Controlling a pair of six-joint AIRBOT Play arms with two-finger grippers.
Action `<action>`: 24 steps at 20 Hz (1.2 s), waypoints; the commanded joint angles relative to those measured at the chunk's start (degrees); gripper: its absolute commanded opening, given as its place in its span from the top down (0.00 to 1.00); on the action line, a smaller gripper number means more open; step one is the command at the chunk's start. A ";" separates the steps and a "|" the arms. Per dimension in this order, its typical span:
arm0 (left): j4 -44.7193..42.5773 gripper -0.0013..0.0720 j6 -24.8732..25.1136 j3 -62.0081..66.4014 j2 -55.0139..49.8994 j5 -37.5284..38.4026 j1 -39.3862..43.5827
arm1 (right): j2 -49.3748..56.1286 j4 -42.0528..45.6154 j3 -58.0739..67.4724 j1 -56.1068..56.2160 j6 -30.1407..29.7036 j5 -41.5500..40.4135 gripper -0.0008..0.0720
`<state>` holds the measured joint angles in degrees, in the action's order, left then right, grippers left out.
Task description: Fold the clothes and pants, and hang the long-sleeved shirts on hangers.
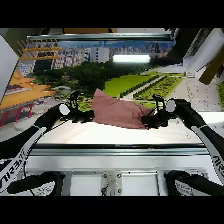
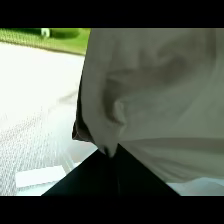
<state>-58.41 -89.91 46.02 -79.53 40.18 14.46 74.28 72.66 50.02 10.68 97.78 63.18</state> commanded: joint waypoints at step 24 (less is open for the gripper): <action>2.16 0.97 -0.11 -0.70 19.69 12.13 -6.45 | 9.90 -39.50 -8.24 -25.57 -37.38 -5.81 0.00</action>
<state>-57.67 -89.93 45.65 -60.16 51.83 8.05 79.13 39.31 41.78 -14.85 65.89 58.57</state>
